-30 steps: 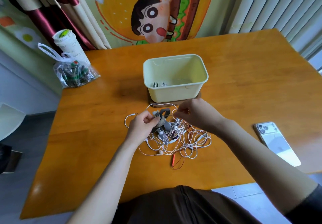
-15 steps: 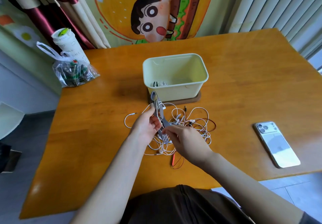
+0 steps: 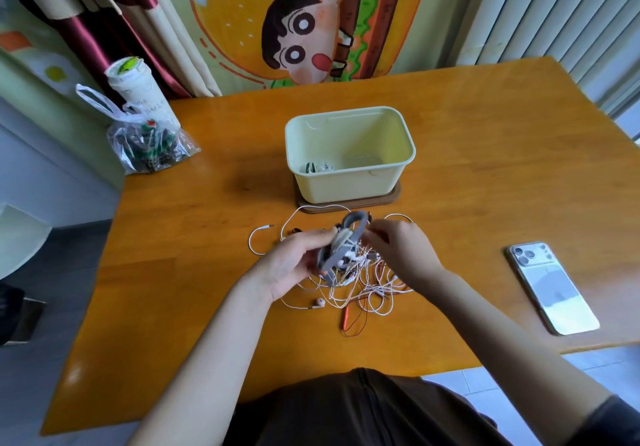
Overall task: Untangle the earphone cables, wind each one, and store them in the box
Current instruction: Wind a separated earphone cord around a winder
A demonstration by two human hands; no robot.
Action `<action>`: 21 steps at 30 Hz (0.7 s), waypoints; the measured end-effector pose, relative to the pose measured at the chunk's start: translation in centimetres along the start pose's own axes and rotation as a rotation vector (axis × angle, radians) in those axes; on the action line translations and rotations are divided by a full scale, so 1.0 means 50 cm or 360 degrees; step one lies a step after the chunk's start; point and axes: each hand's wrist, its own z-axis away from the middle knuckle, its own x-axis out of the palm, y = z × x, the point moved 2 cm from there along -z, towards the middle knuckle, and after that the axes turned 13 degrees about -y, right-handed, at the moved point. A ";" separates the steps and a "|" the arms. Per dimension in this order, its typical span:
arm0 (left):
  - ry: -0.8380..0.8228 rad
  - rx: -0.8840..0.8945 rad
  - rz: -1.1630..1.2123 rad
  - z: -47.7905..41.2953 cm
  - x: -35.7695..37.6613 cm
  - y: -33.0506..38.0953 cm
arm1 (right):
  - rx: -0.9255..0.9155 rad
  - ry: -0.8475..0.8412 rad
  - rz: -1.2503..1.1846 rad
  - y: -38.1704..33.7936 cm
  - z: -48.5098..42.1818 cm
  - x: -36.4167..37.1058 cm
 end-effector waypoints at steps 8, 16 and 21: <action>0.0290 -0.0107 -0.0928 -0.003 -0.046 -0.012 | 0.0007 0.0037 0.0015 0.004 -0.023 -0.046; 0.0634 0.0044 -0.1019 -0.033 -0.049 -0.031 | -0.0164 0.0069 -0.0116 -0.047 -0.007 -0.030; 0.0758 0.0186 -0.0548 -0.043 -0.031 -0.027 | -0.0443 0.0084 -0.0049 -0.083 0.029 0.041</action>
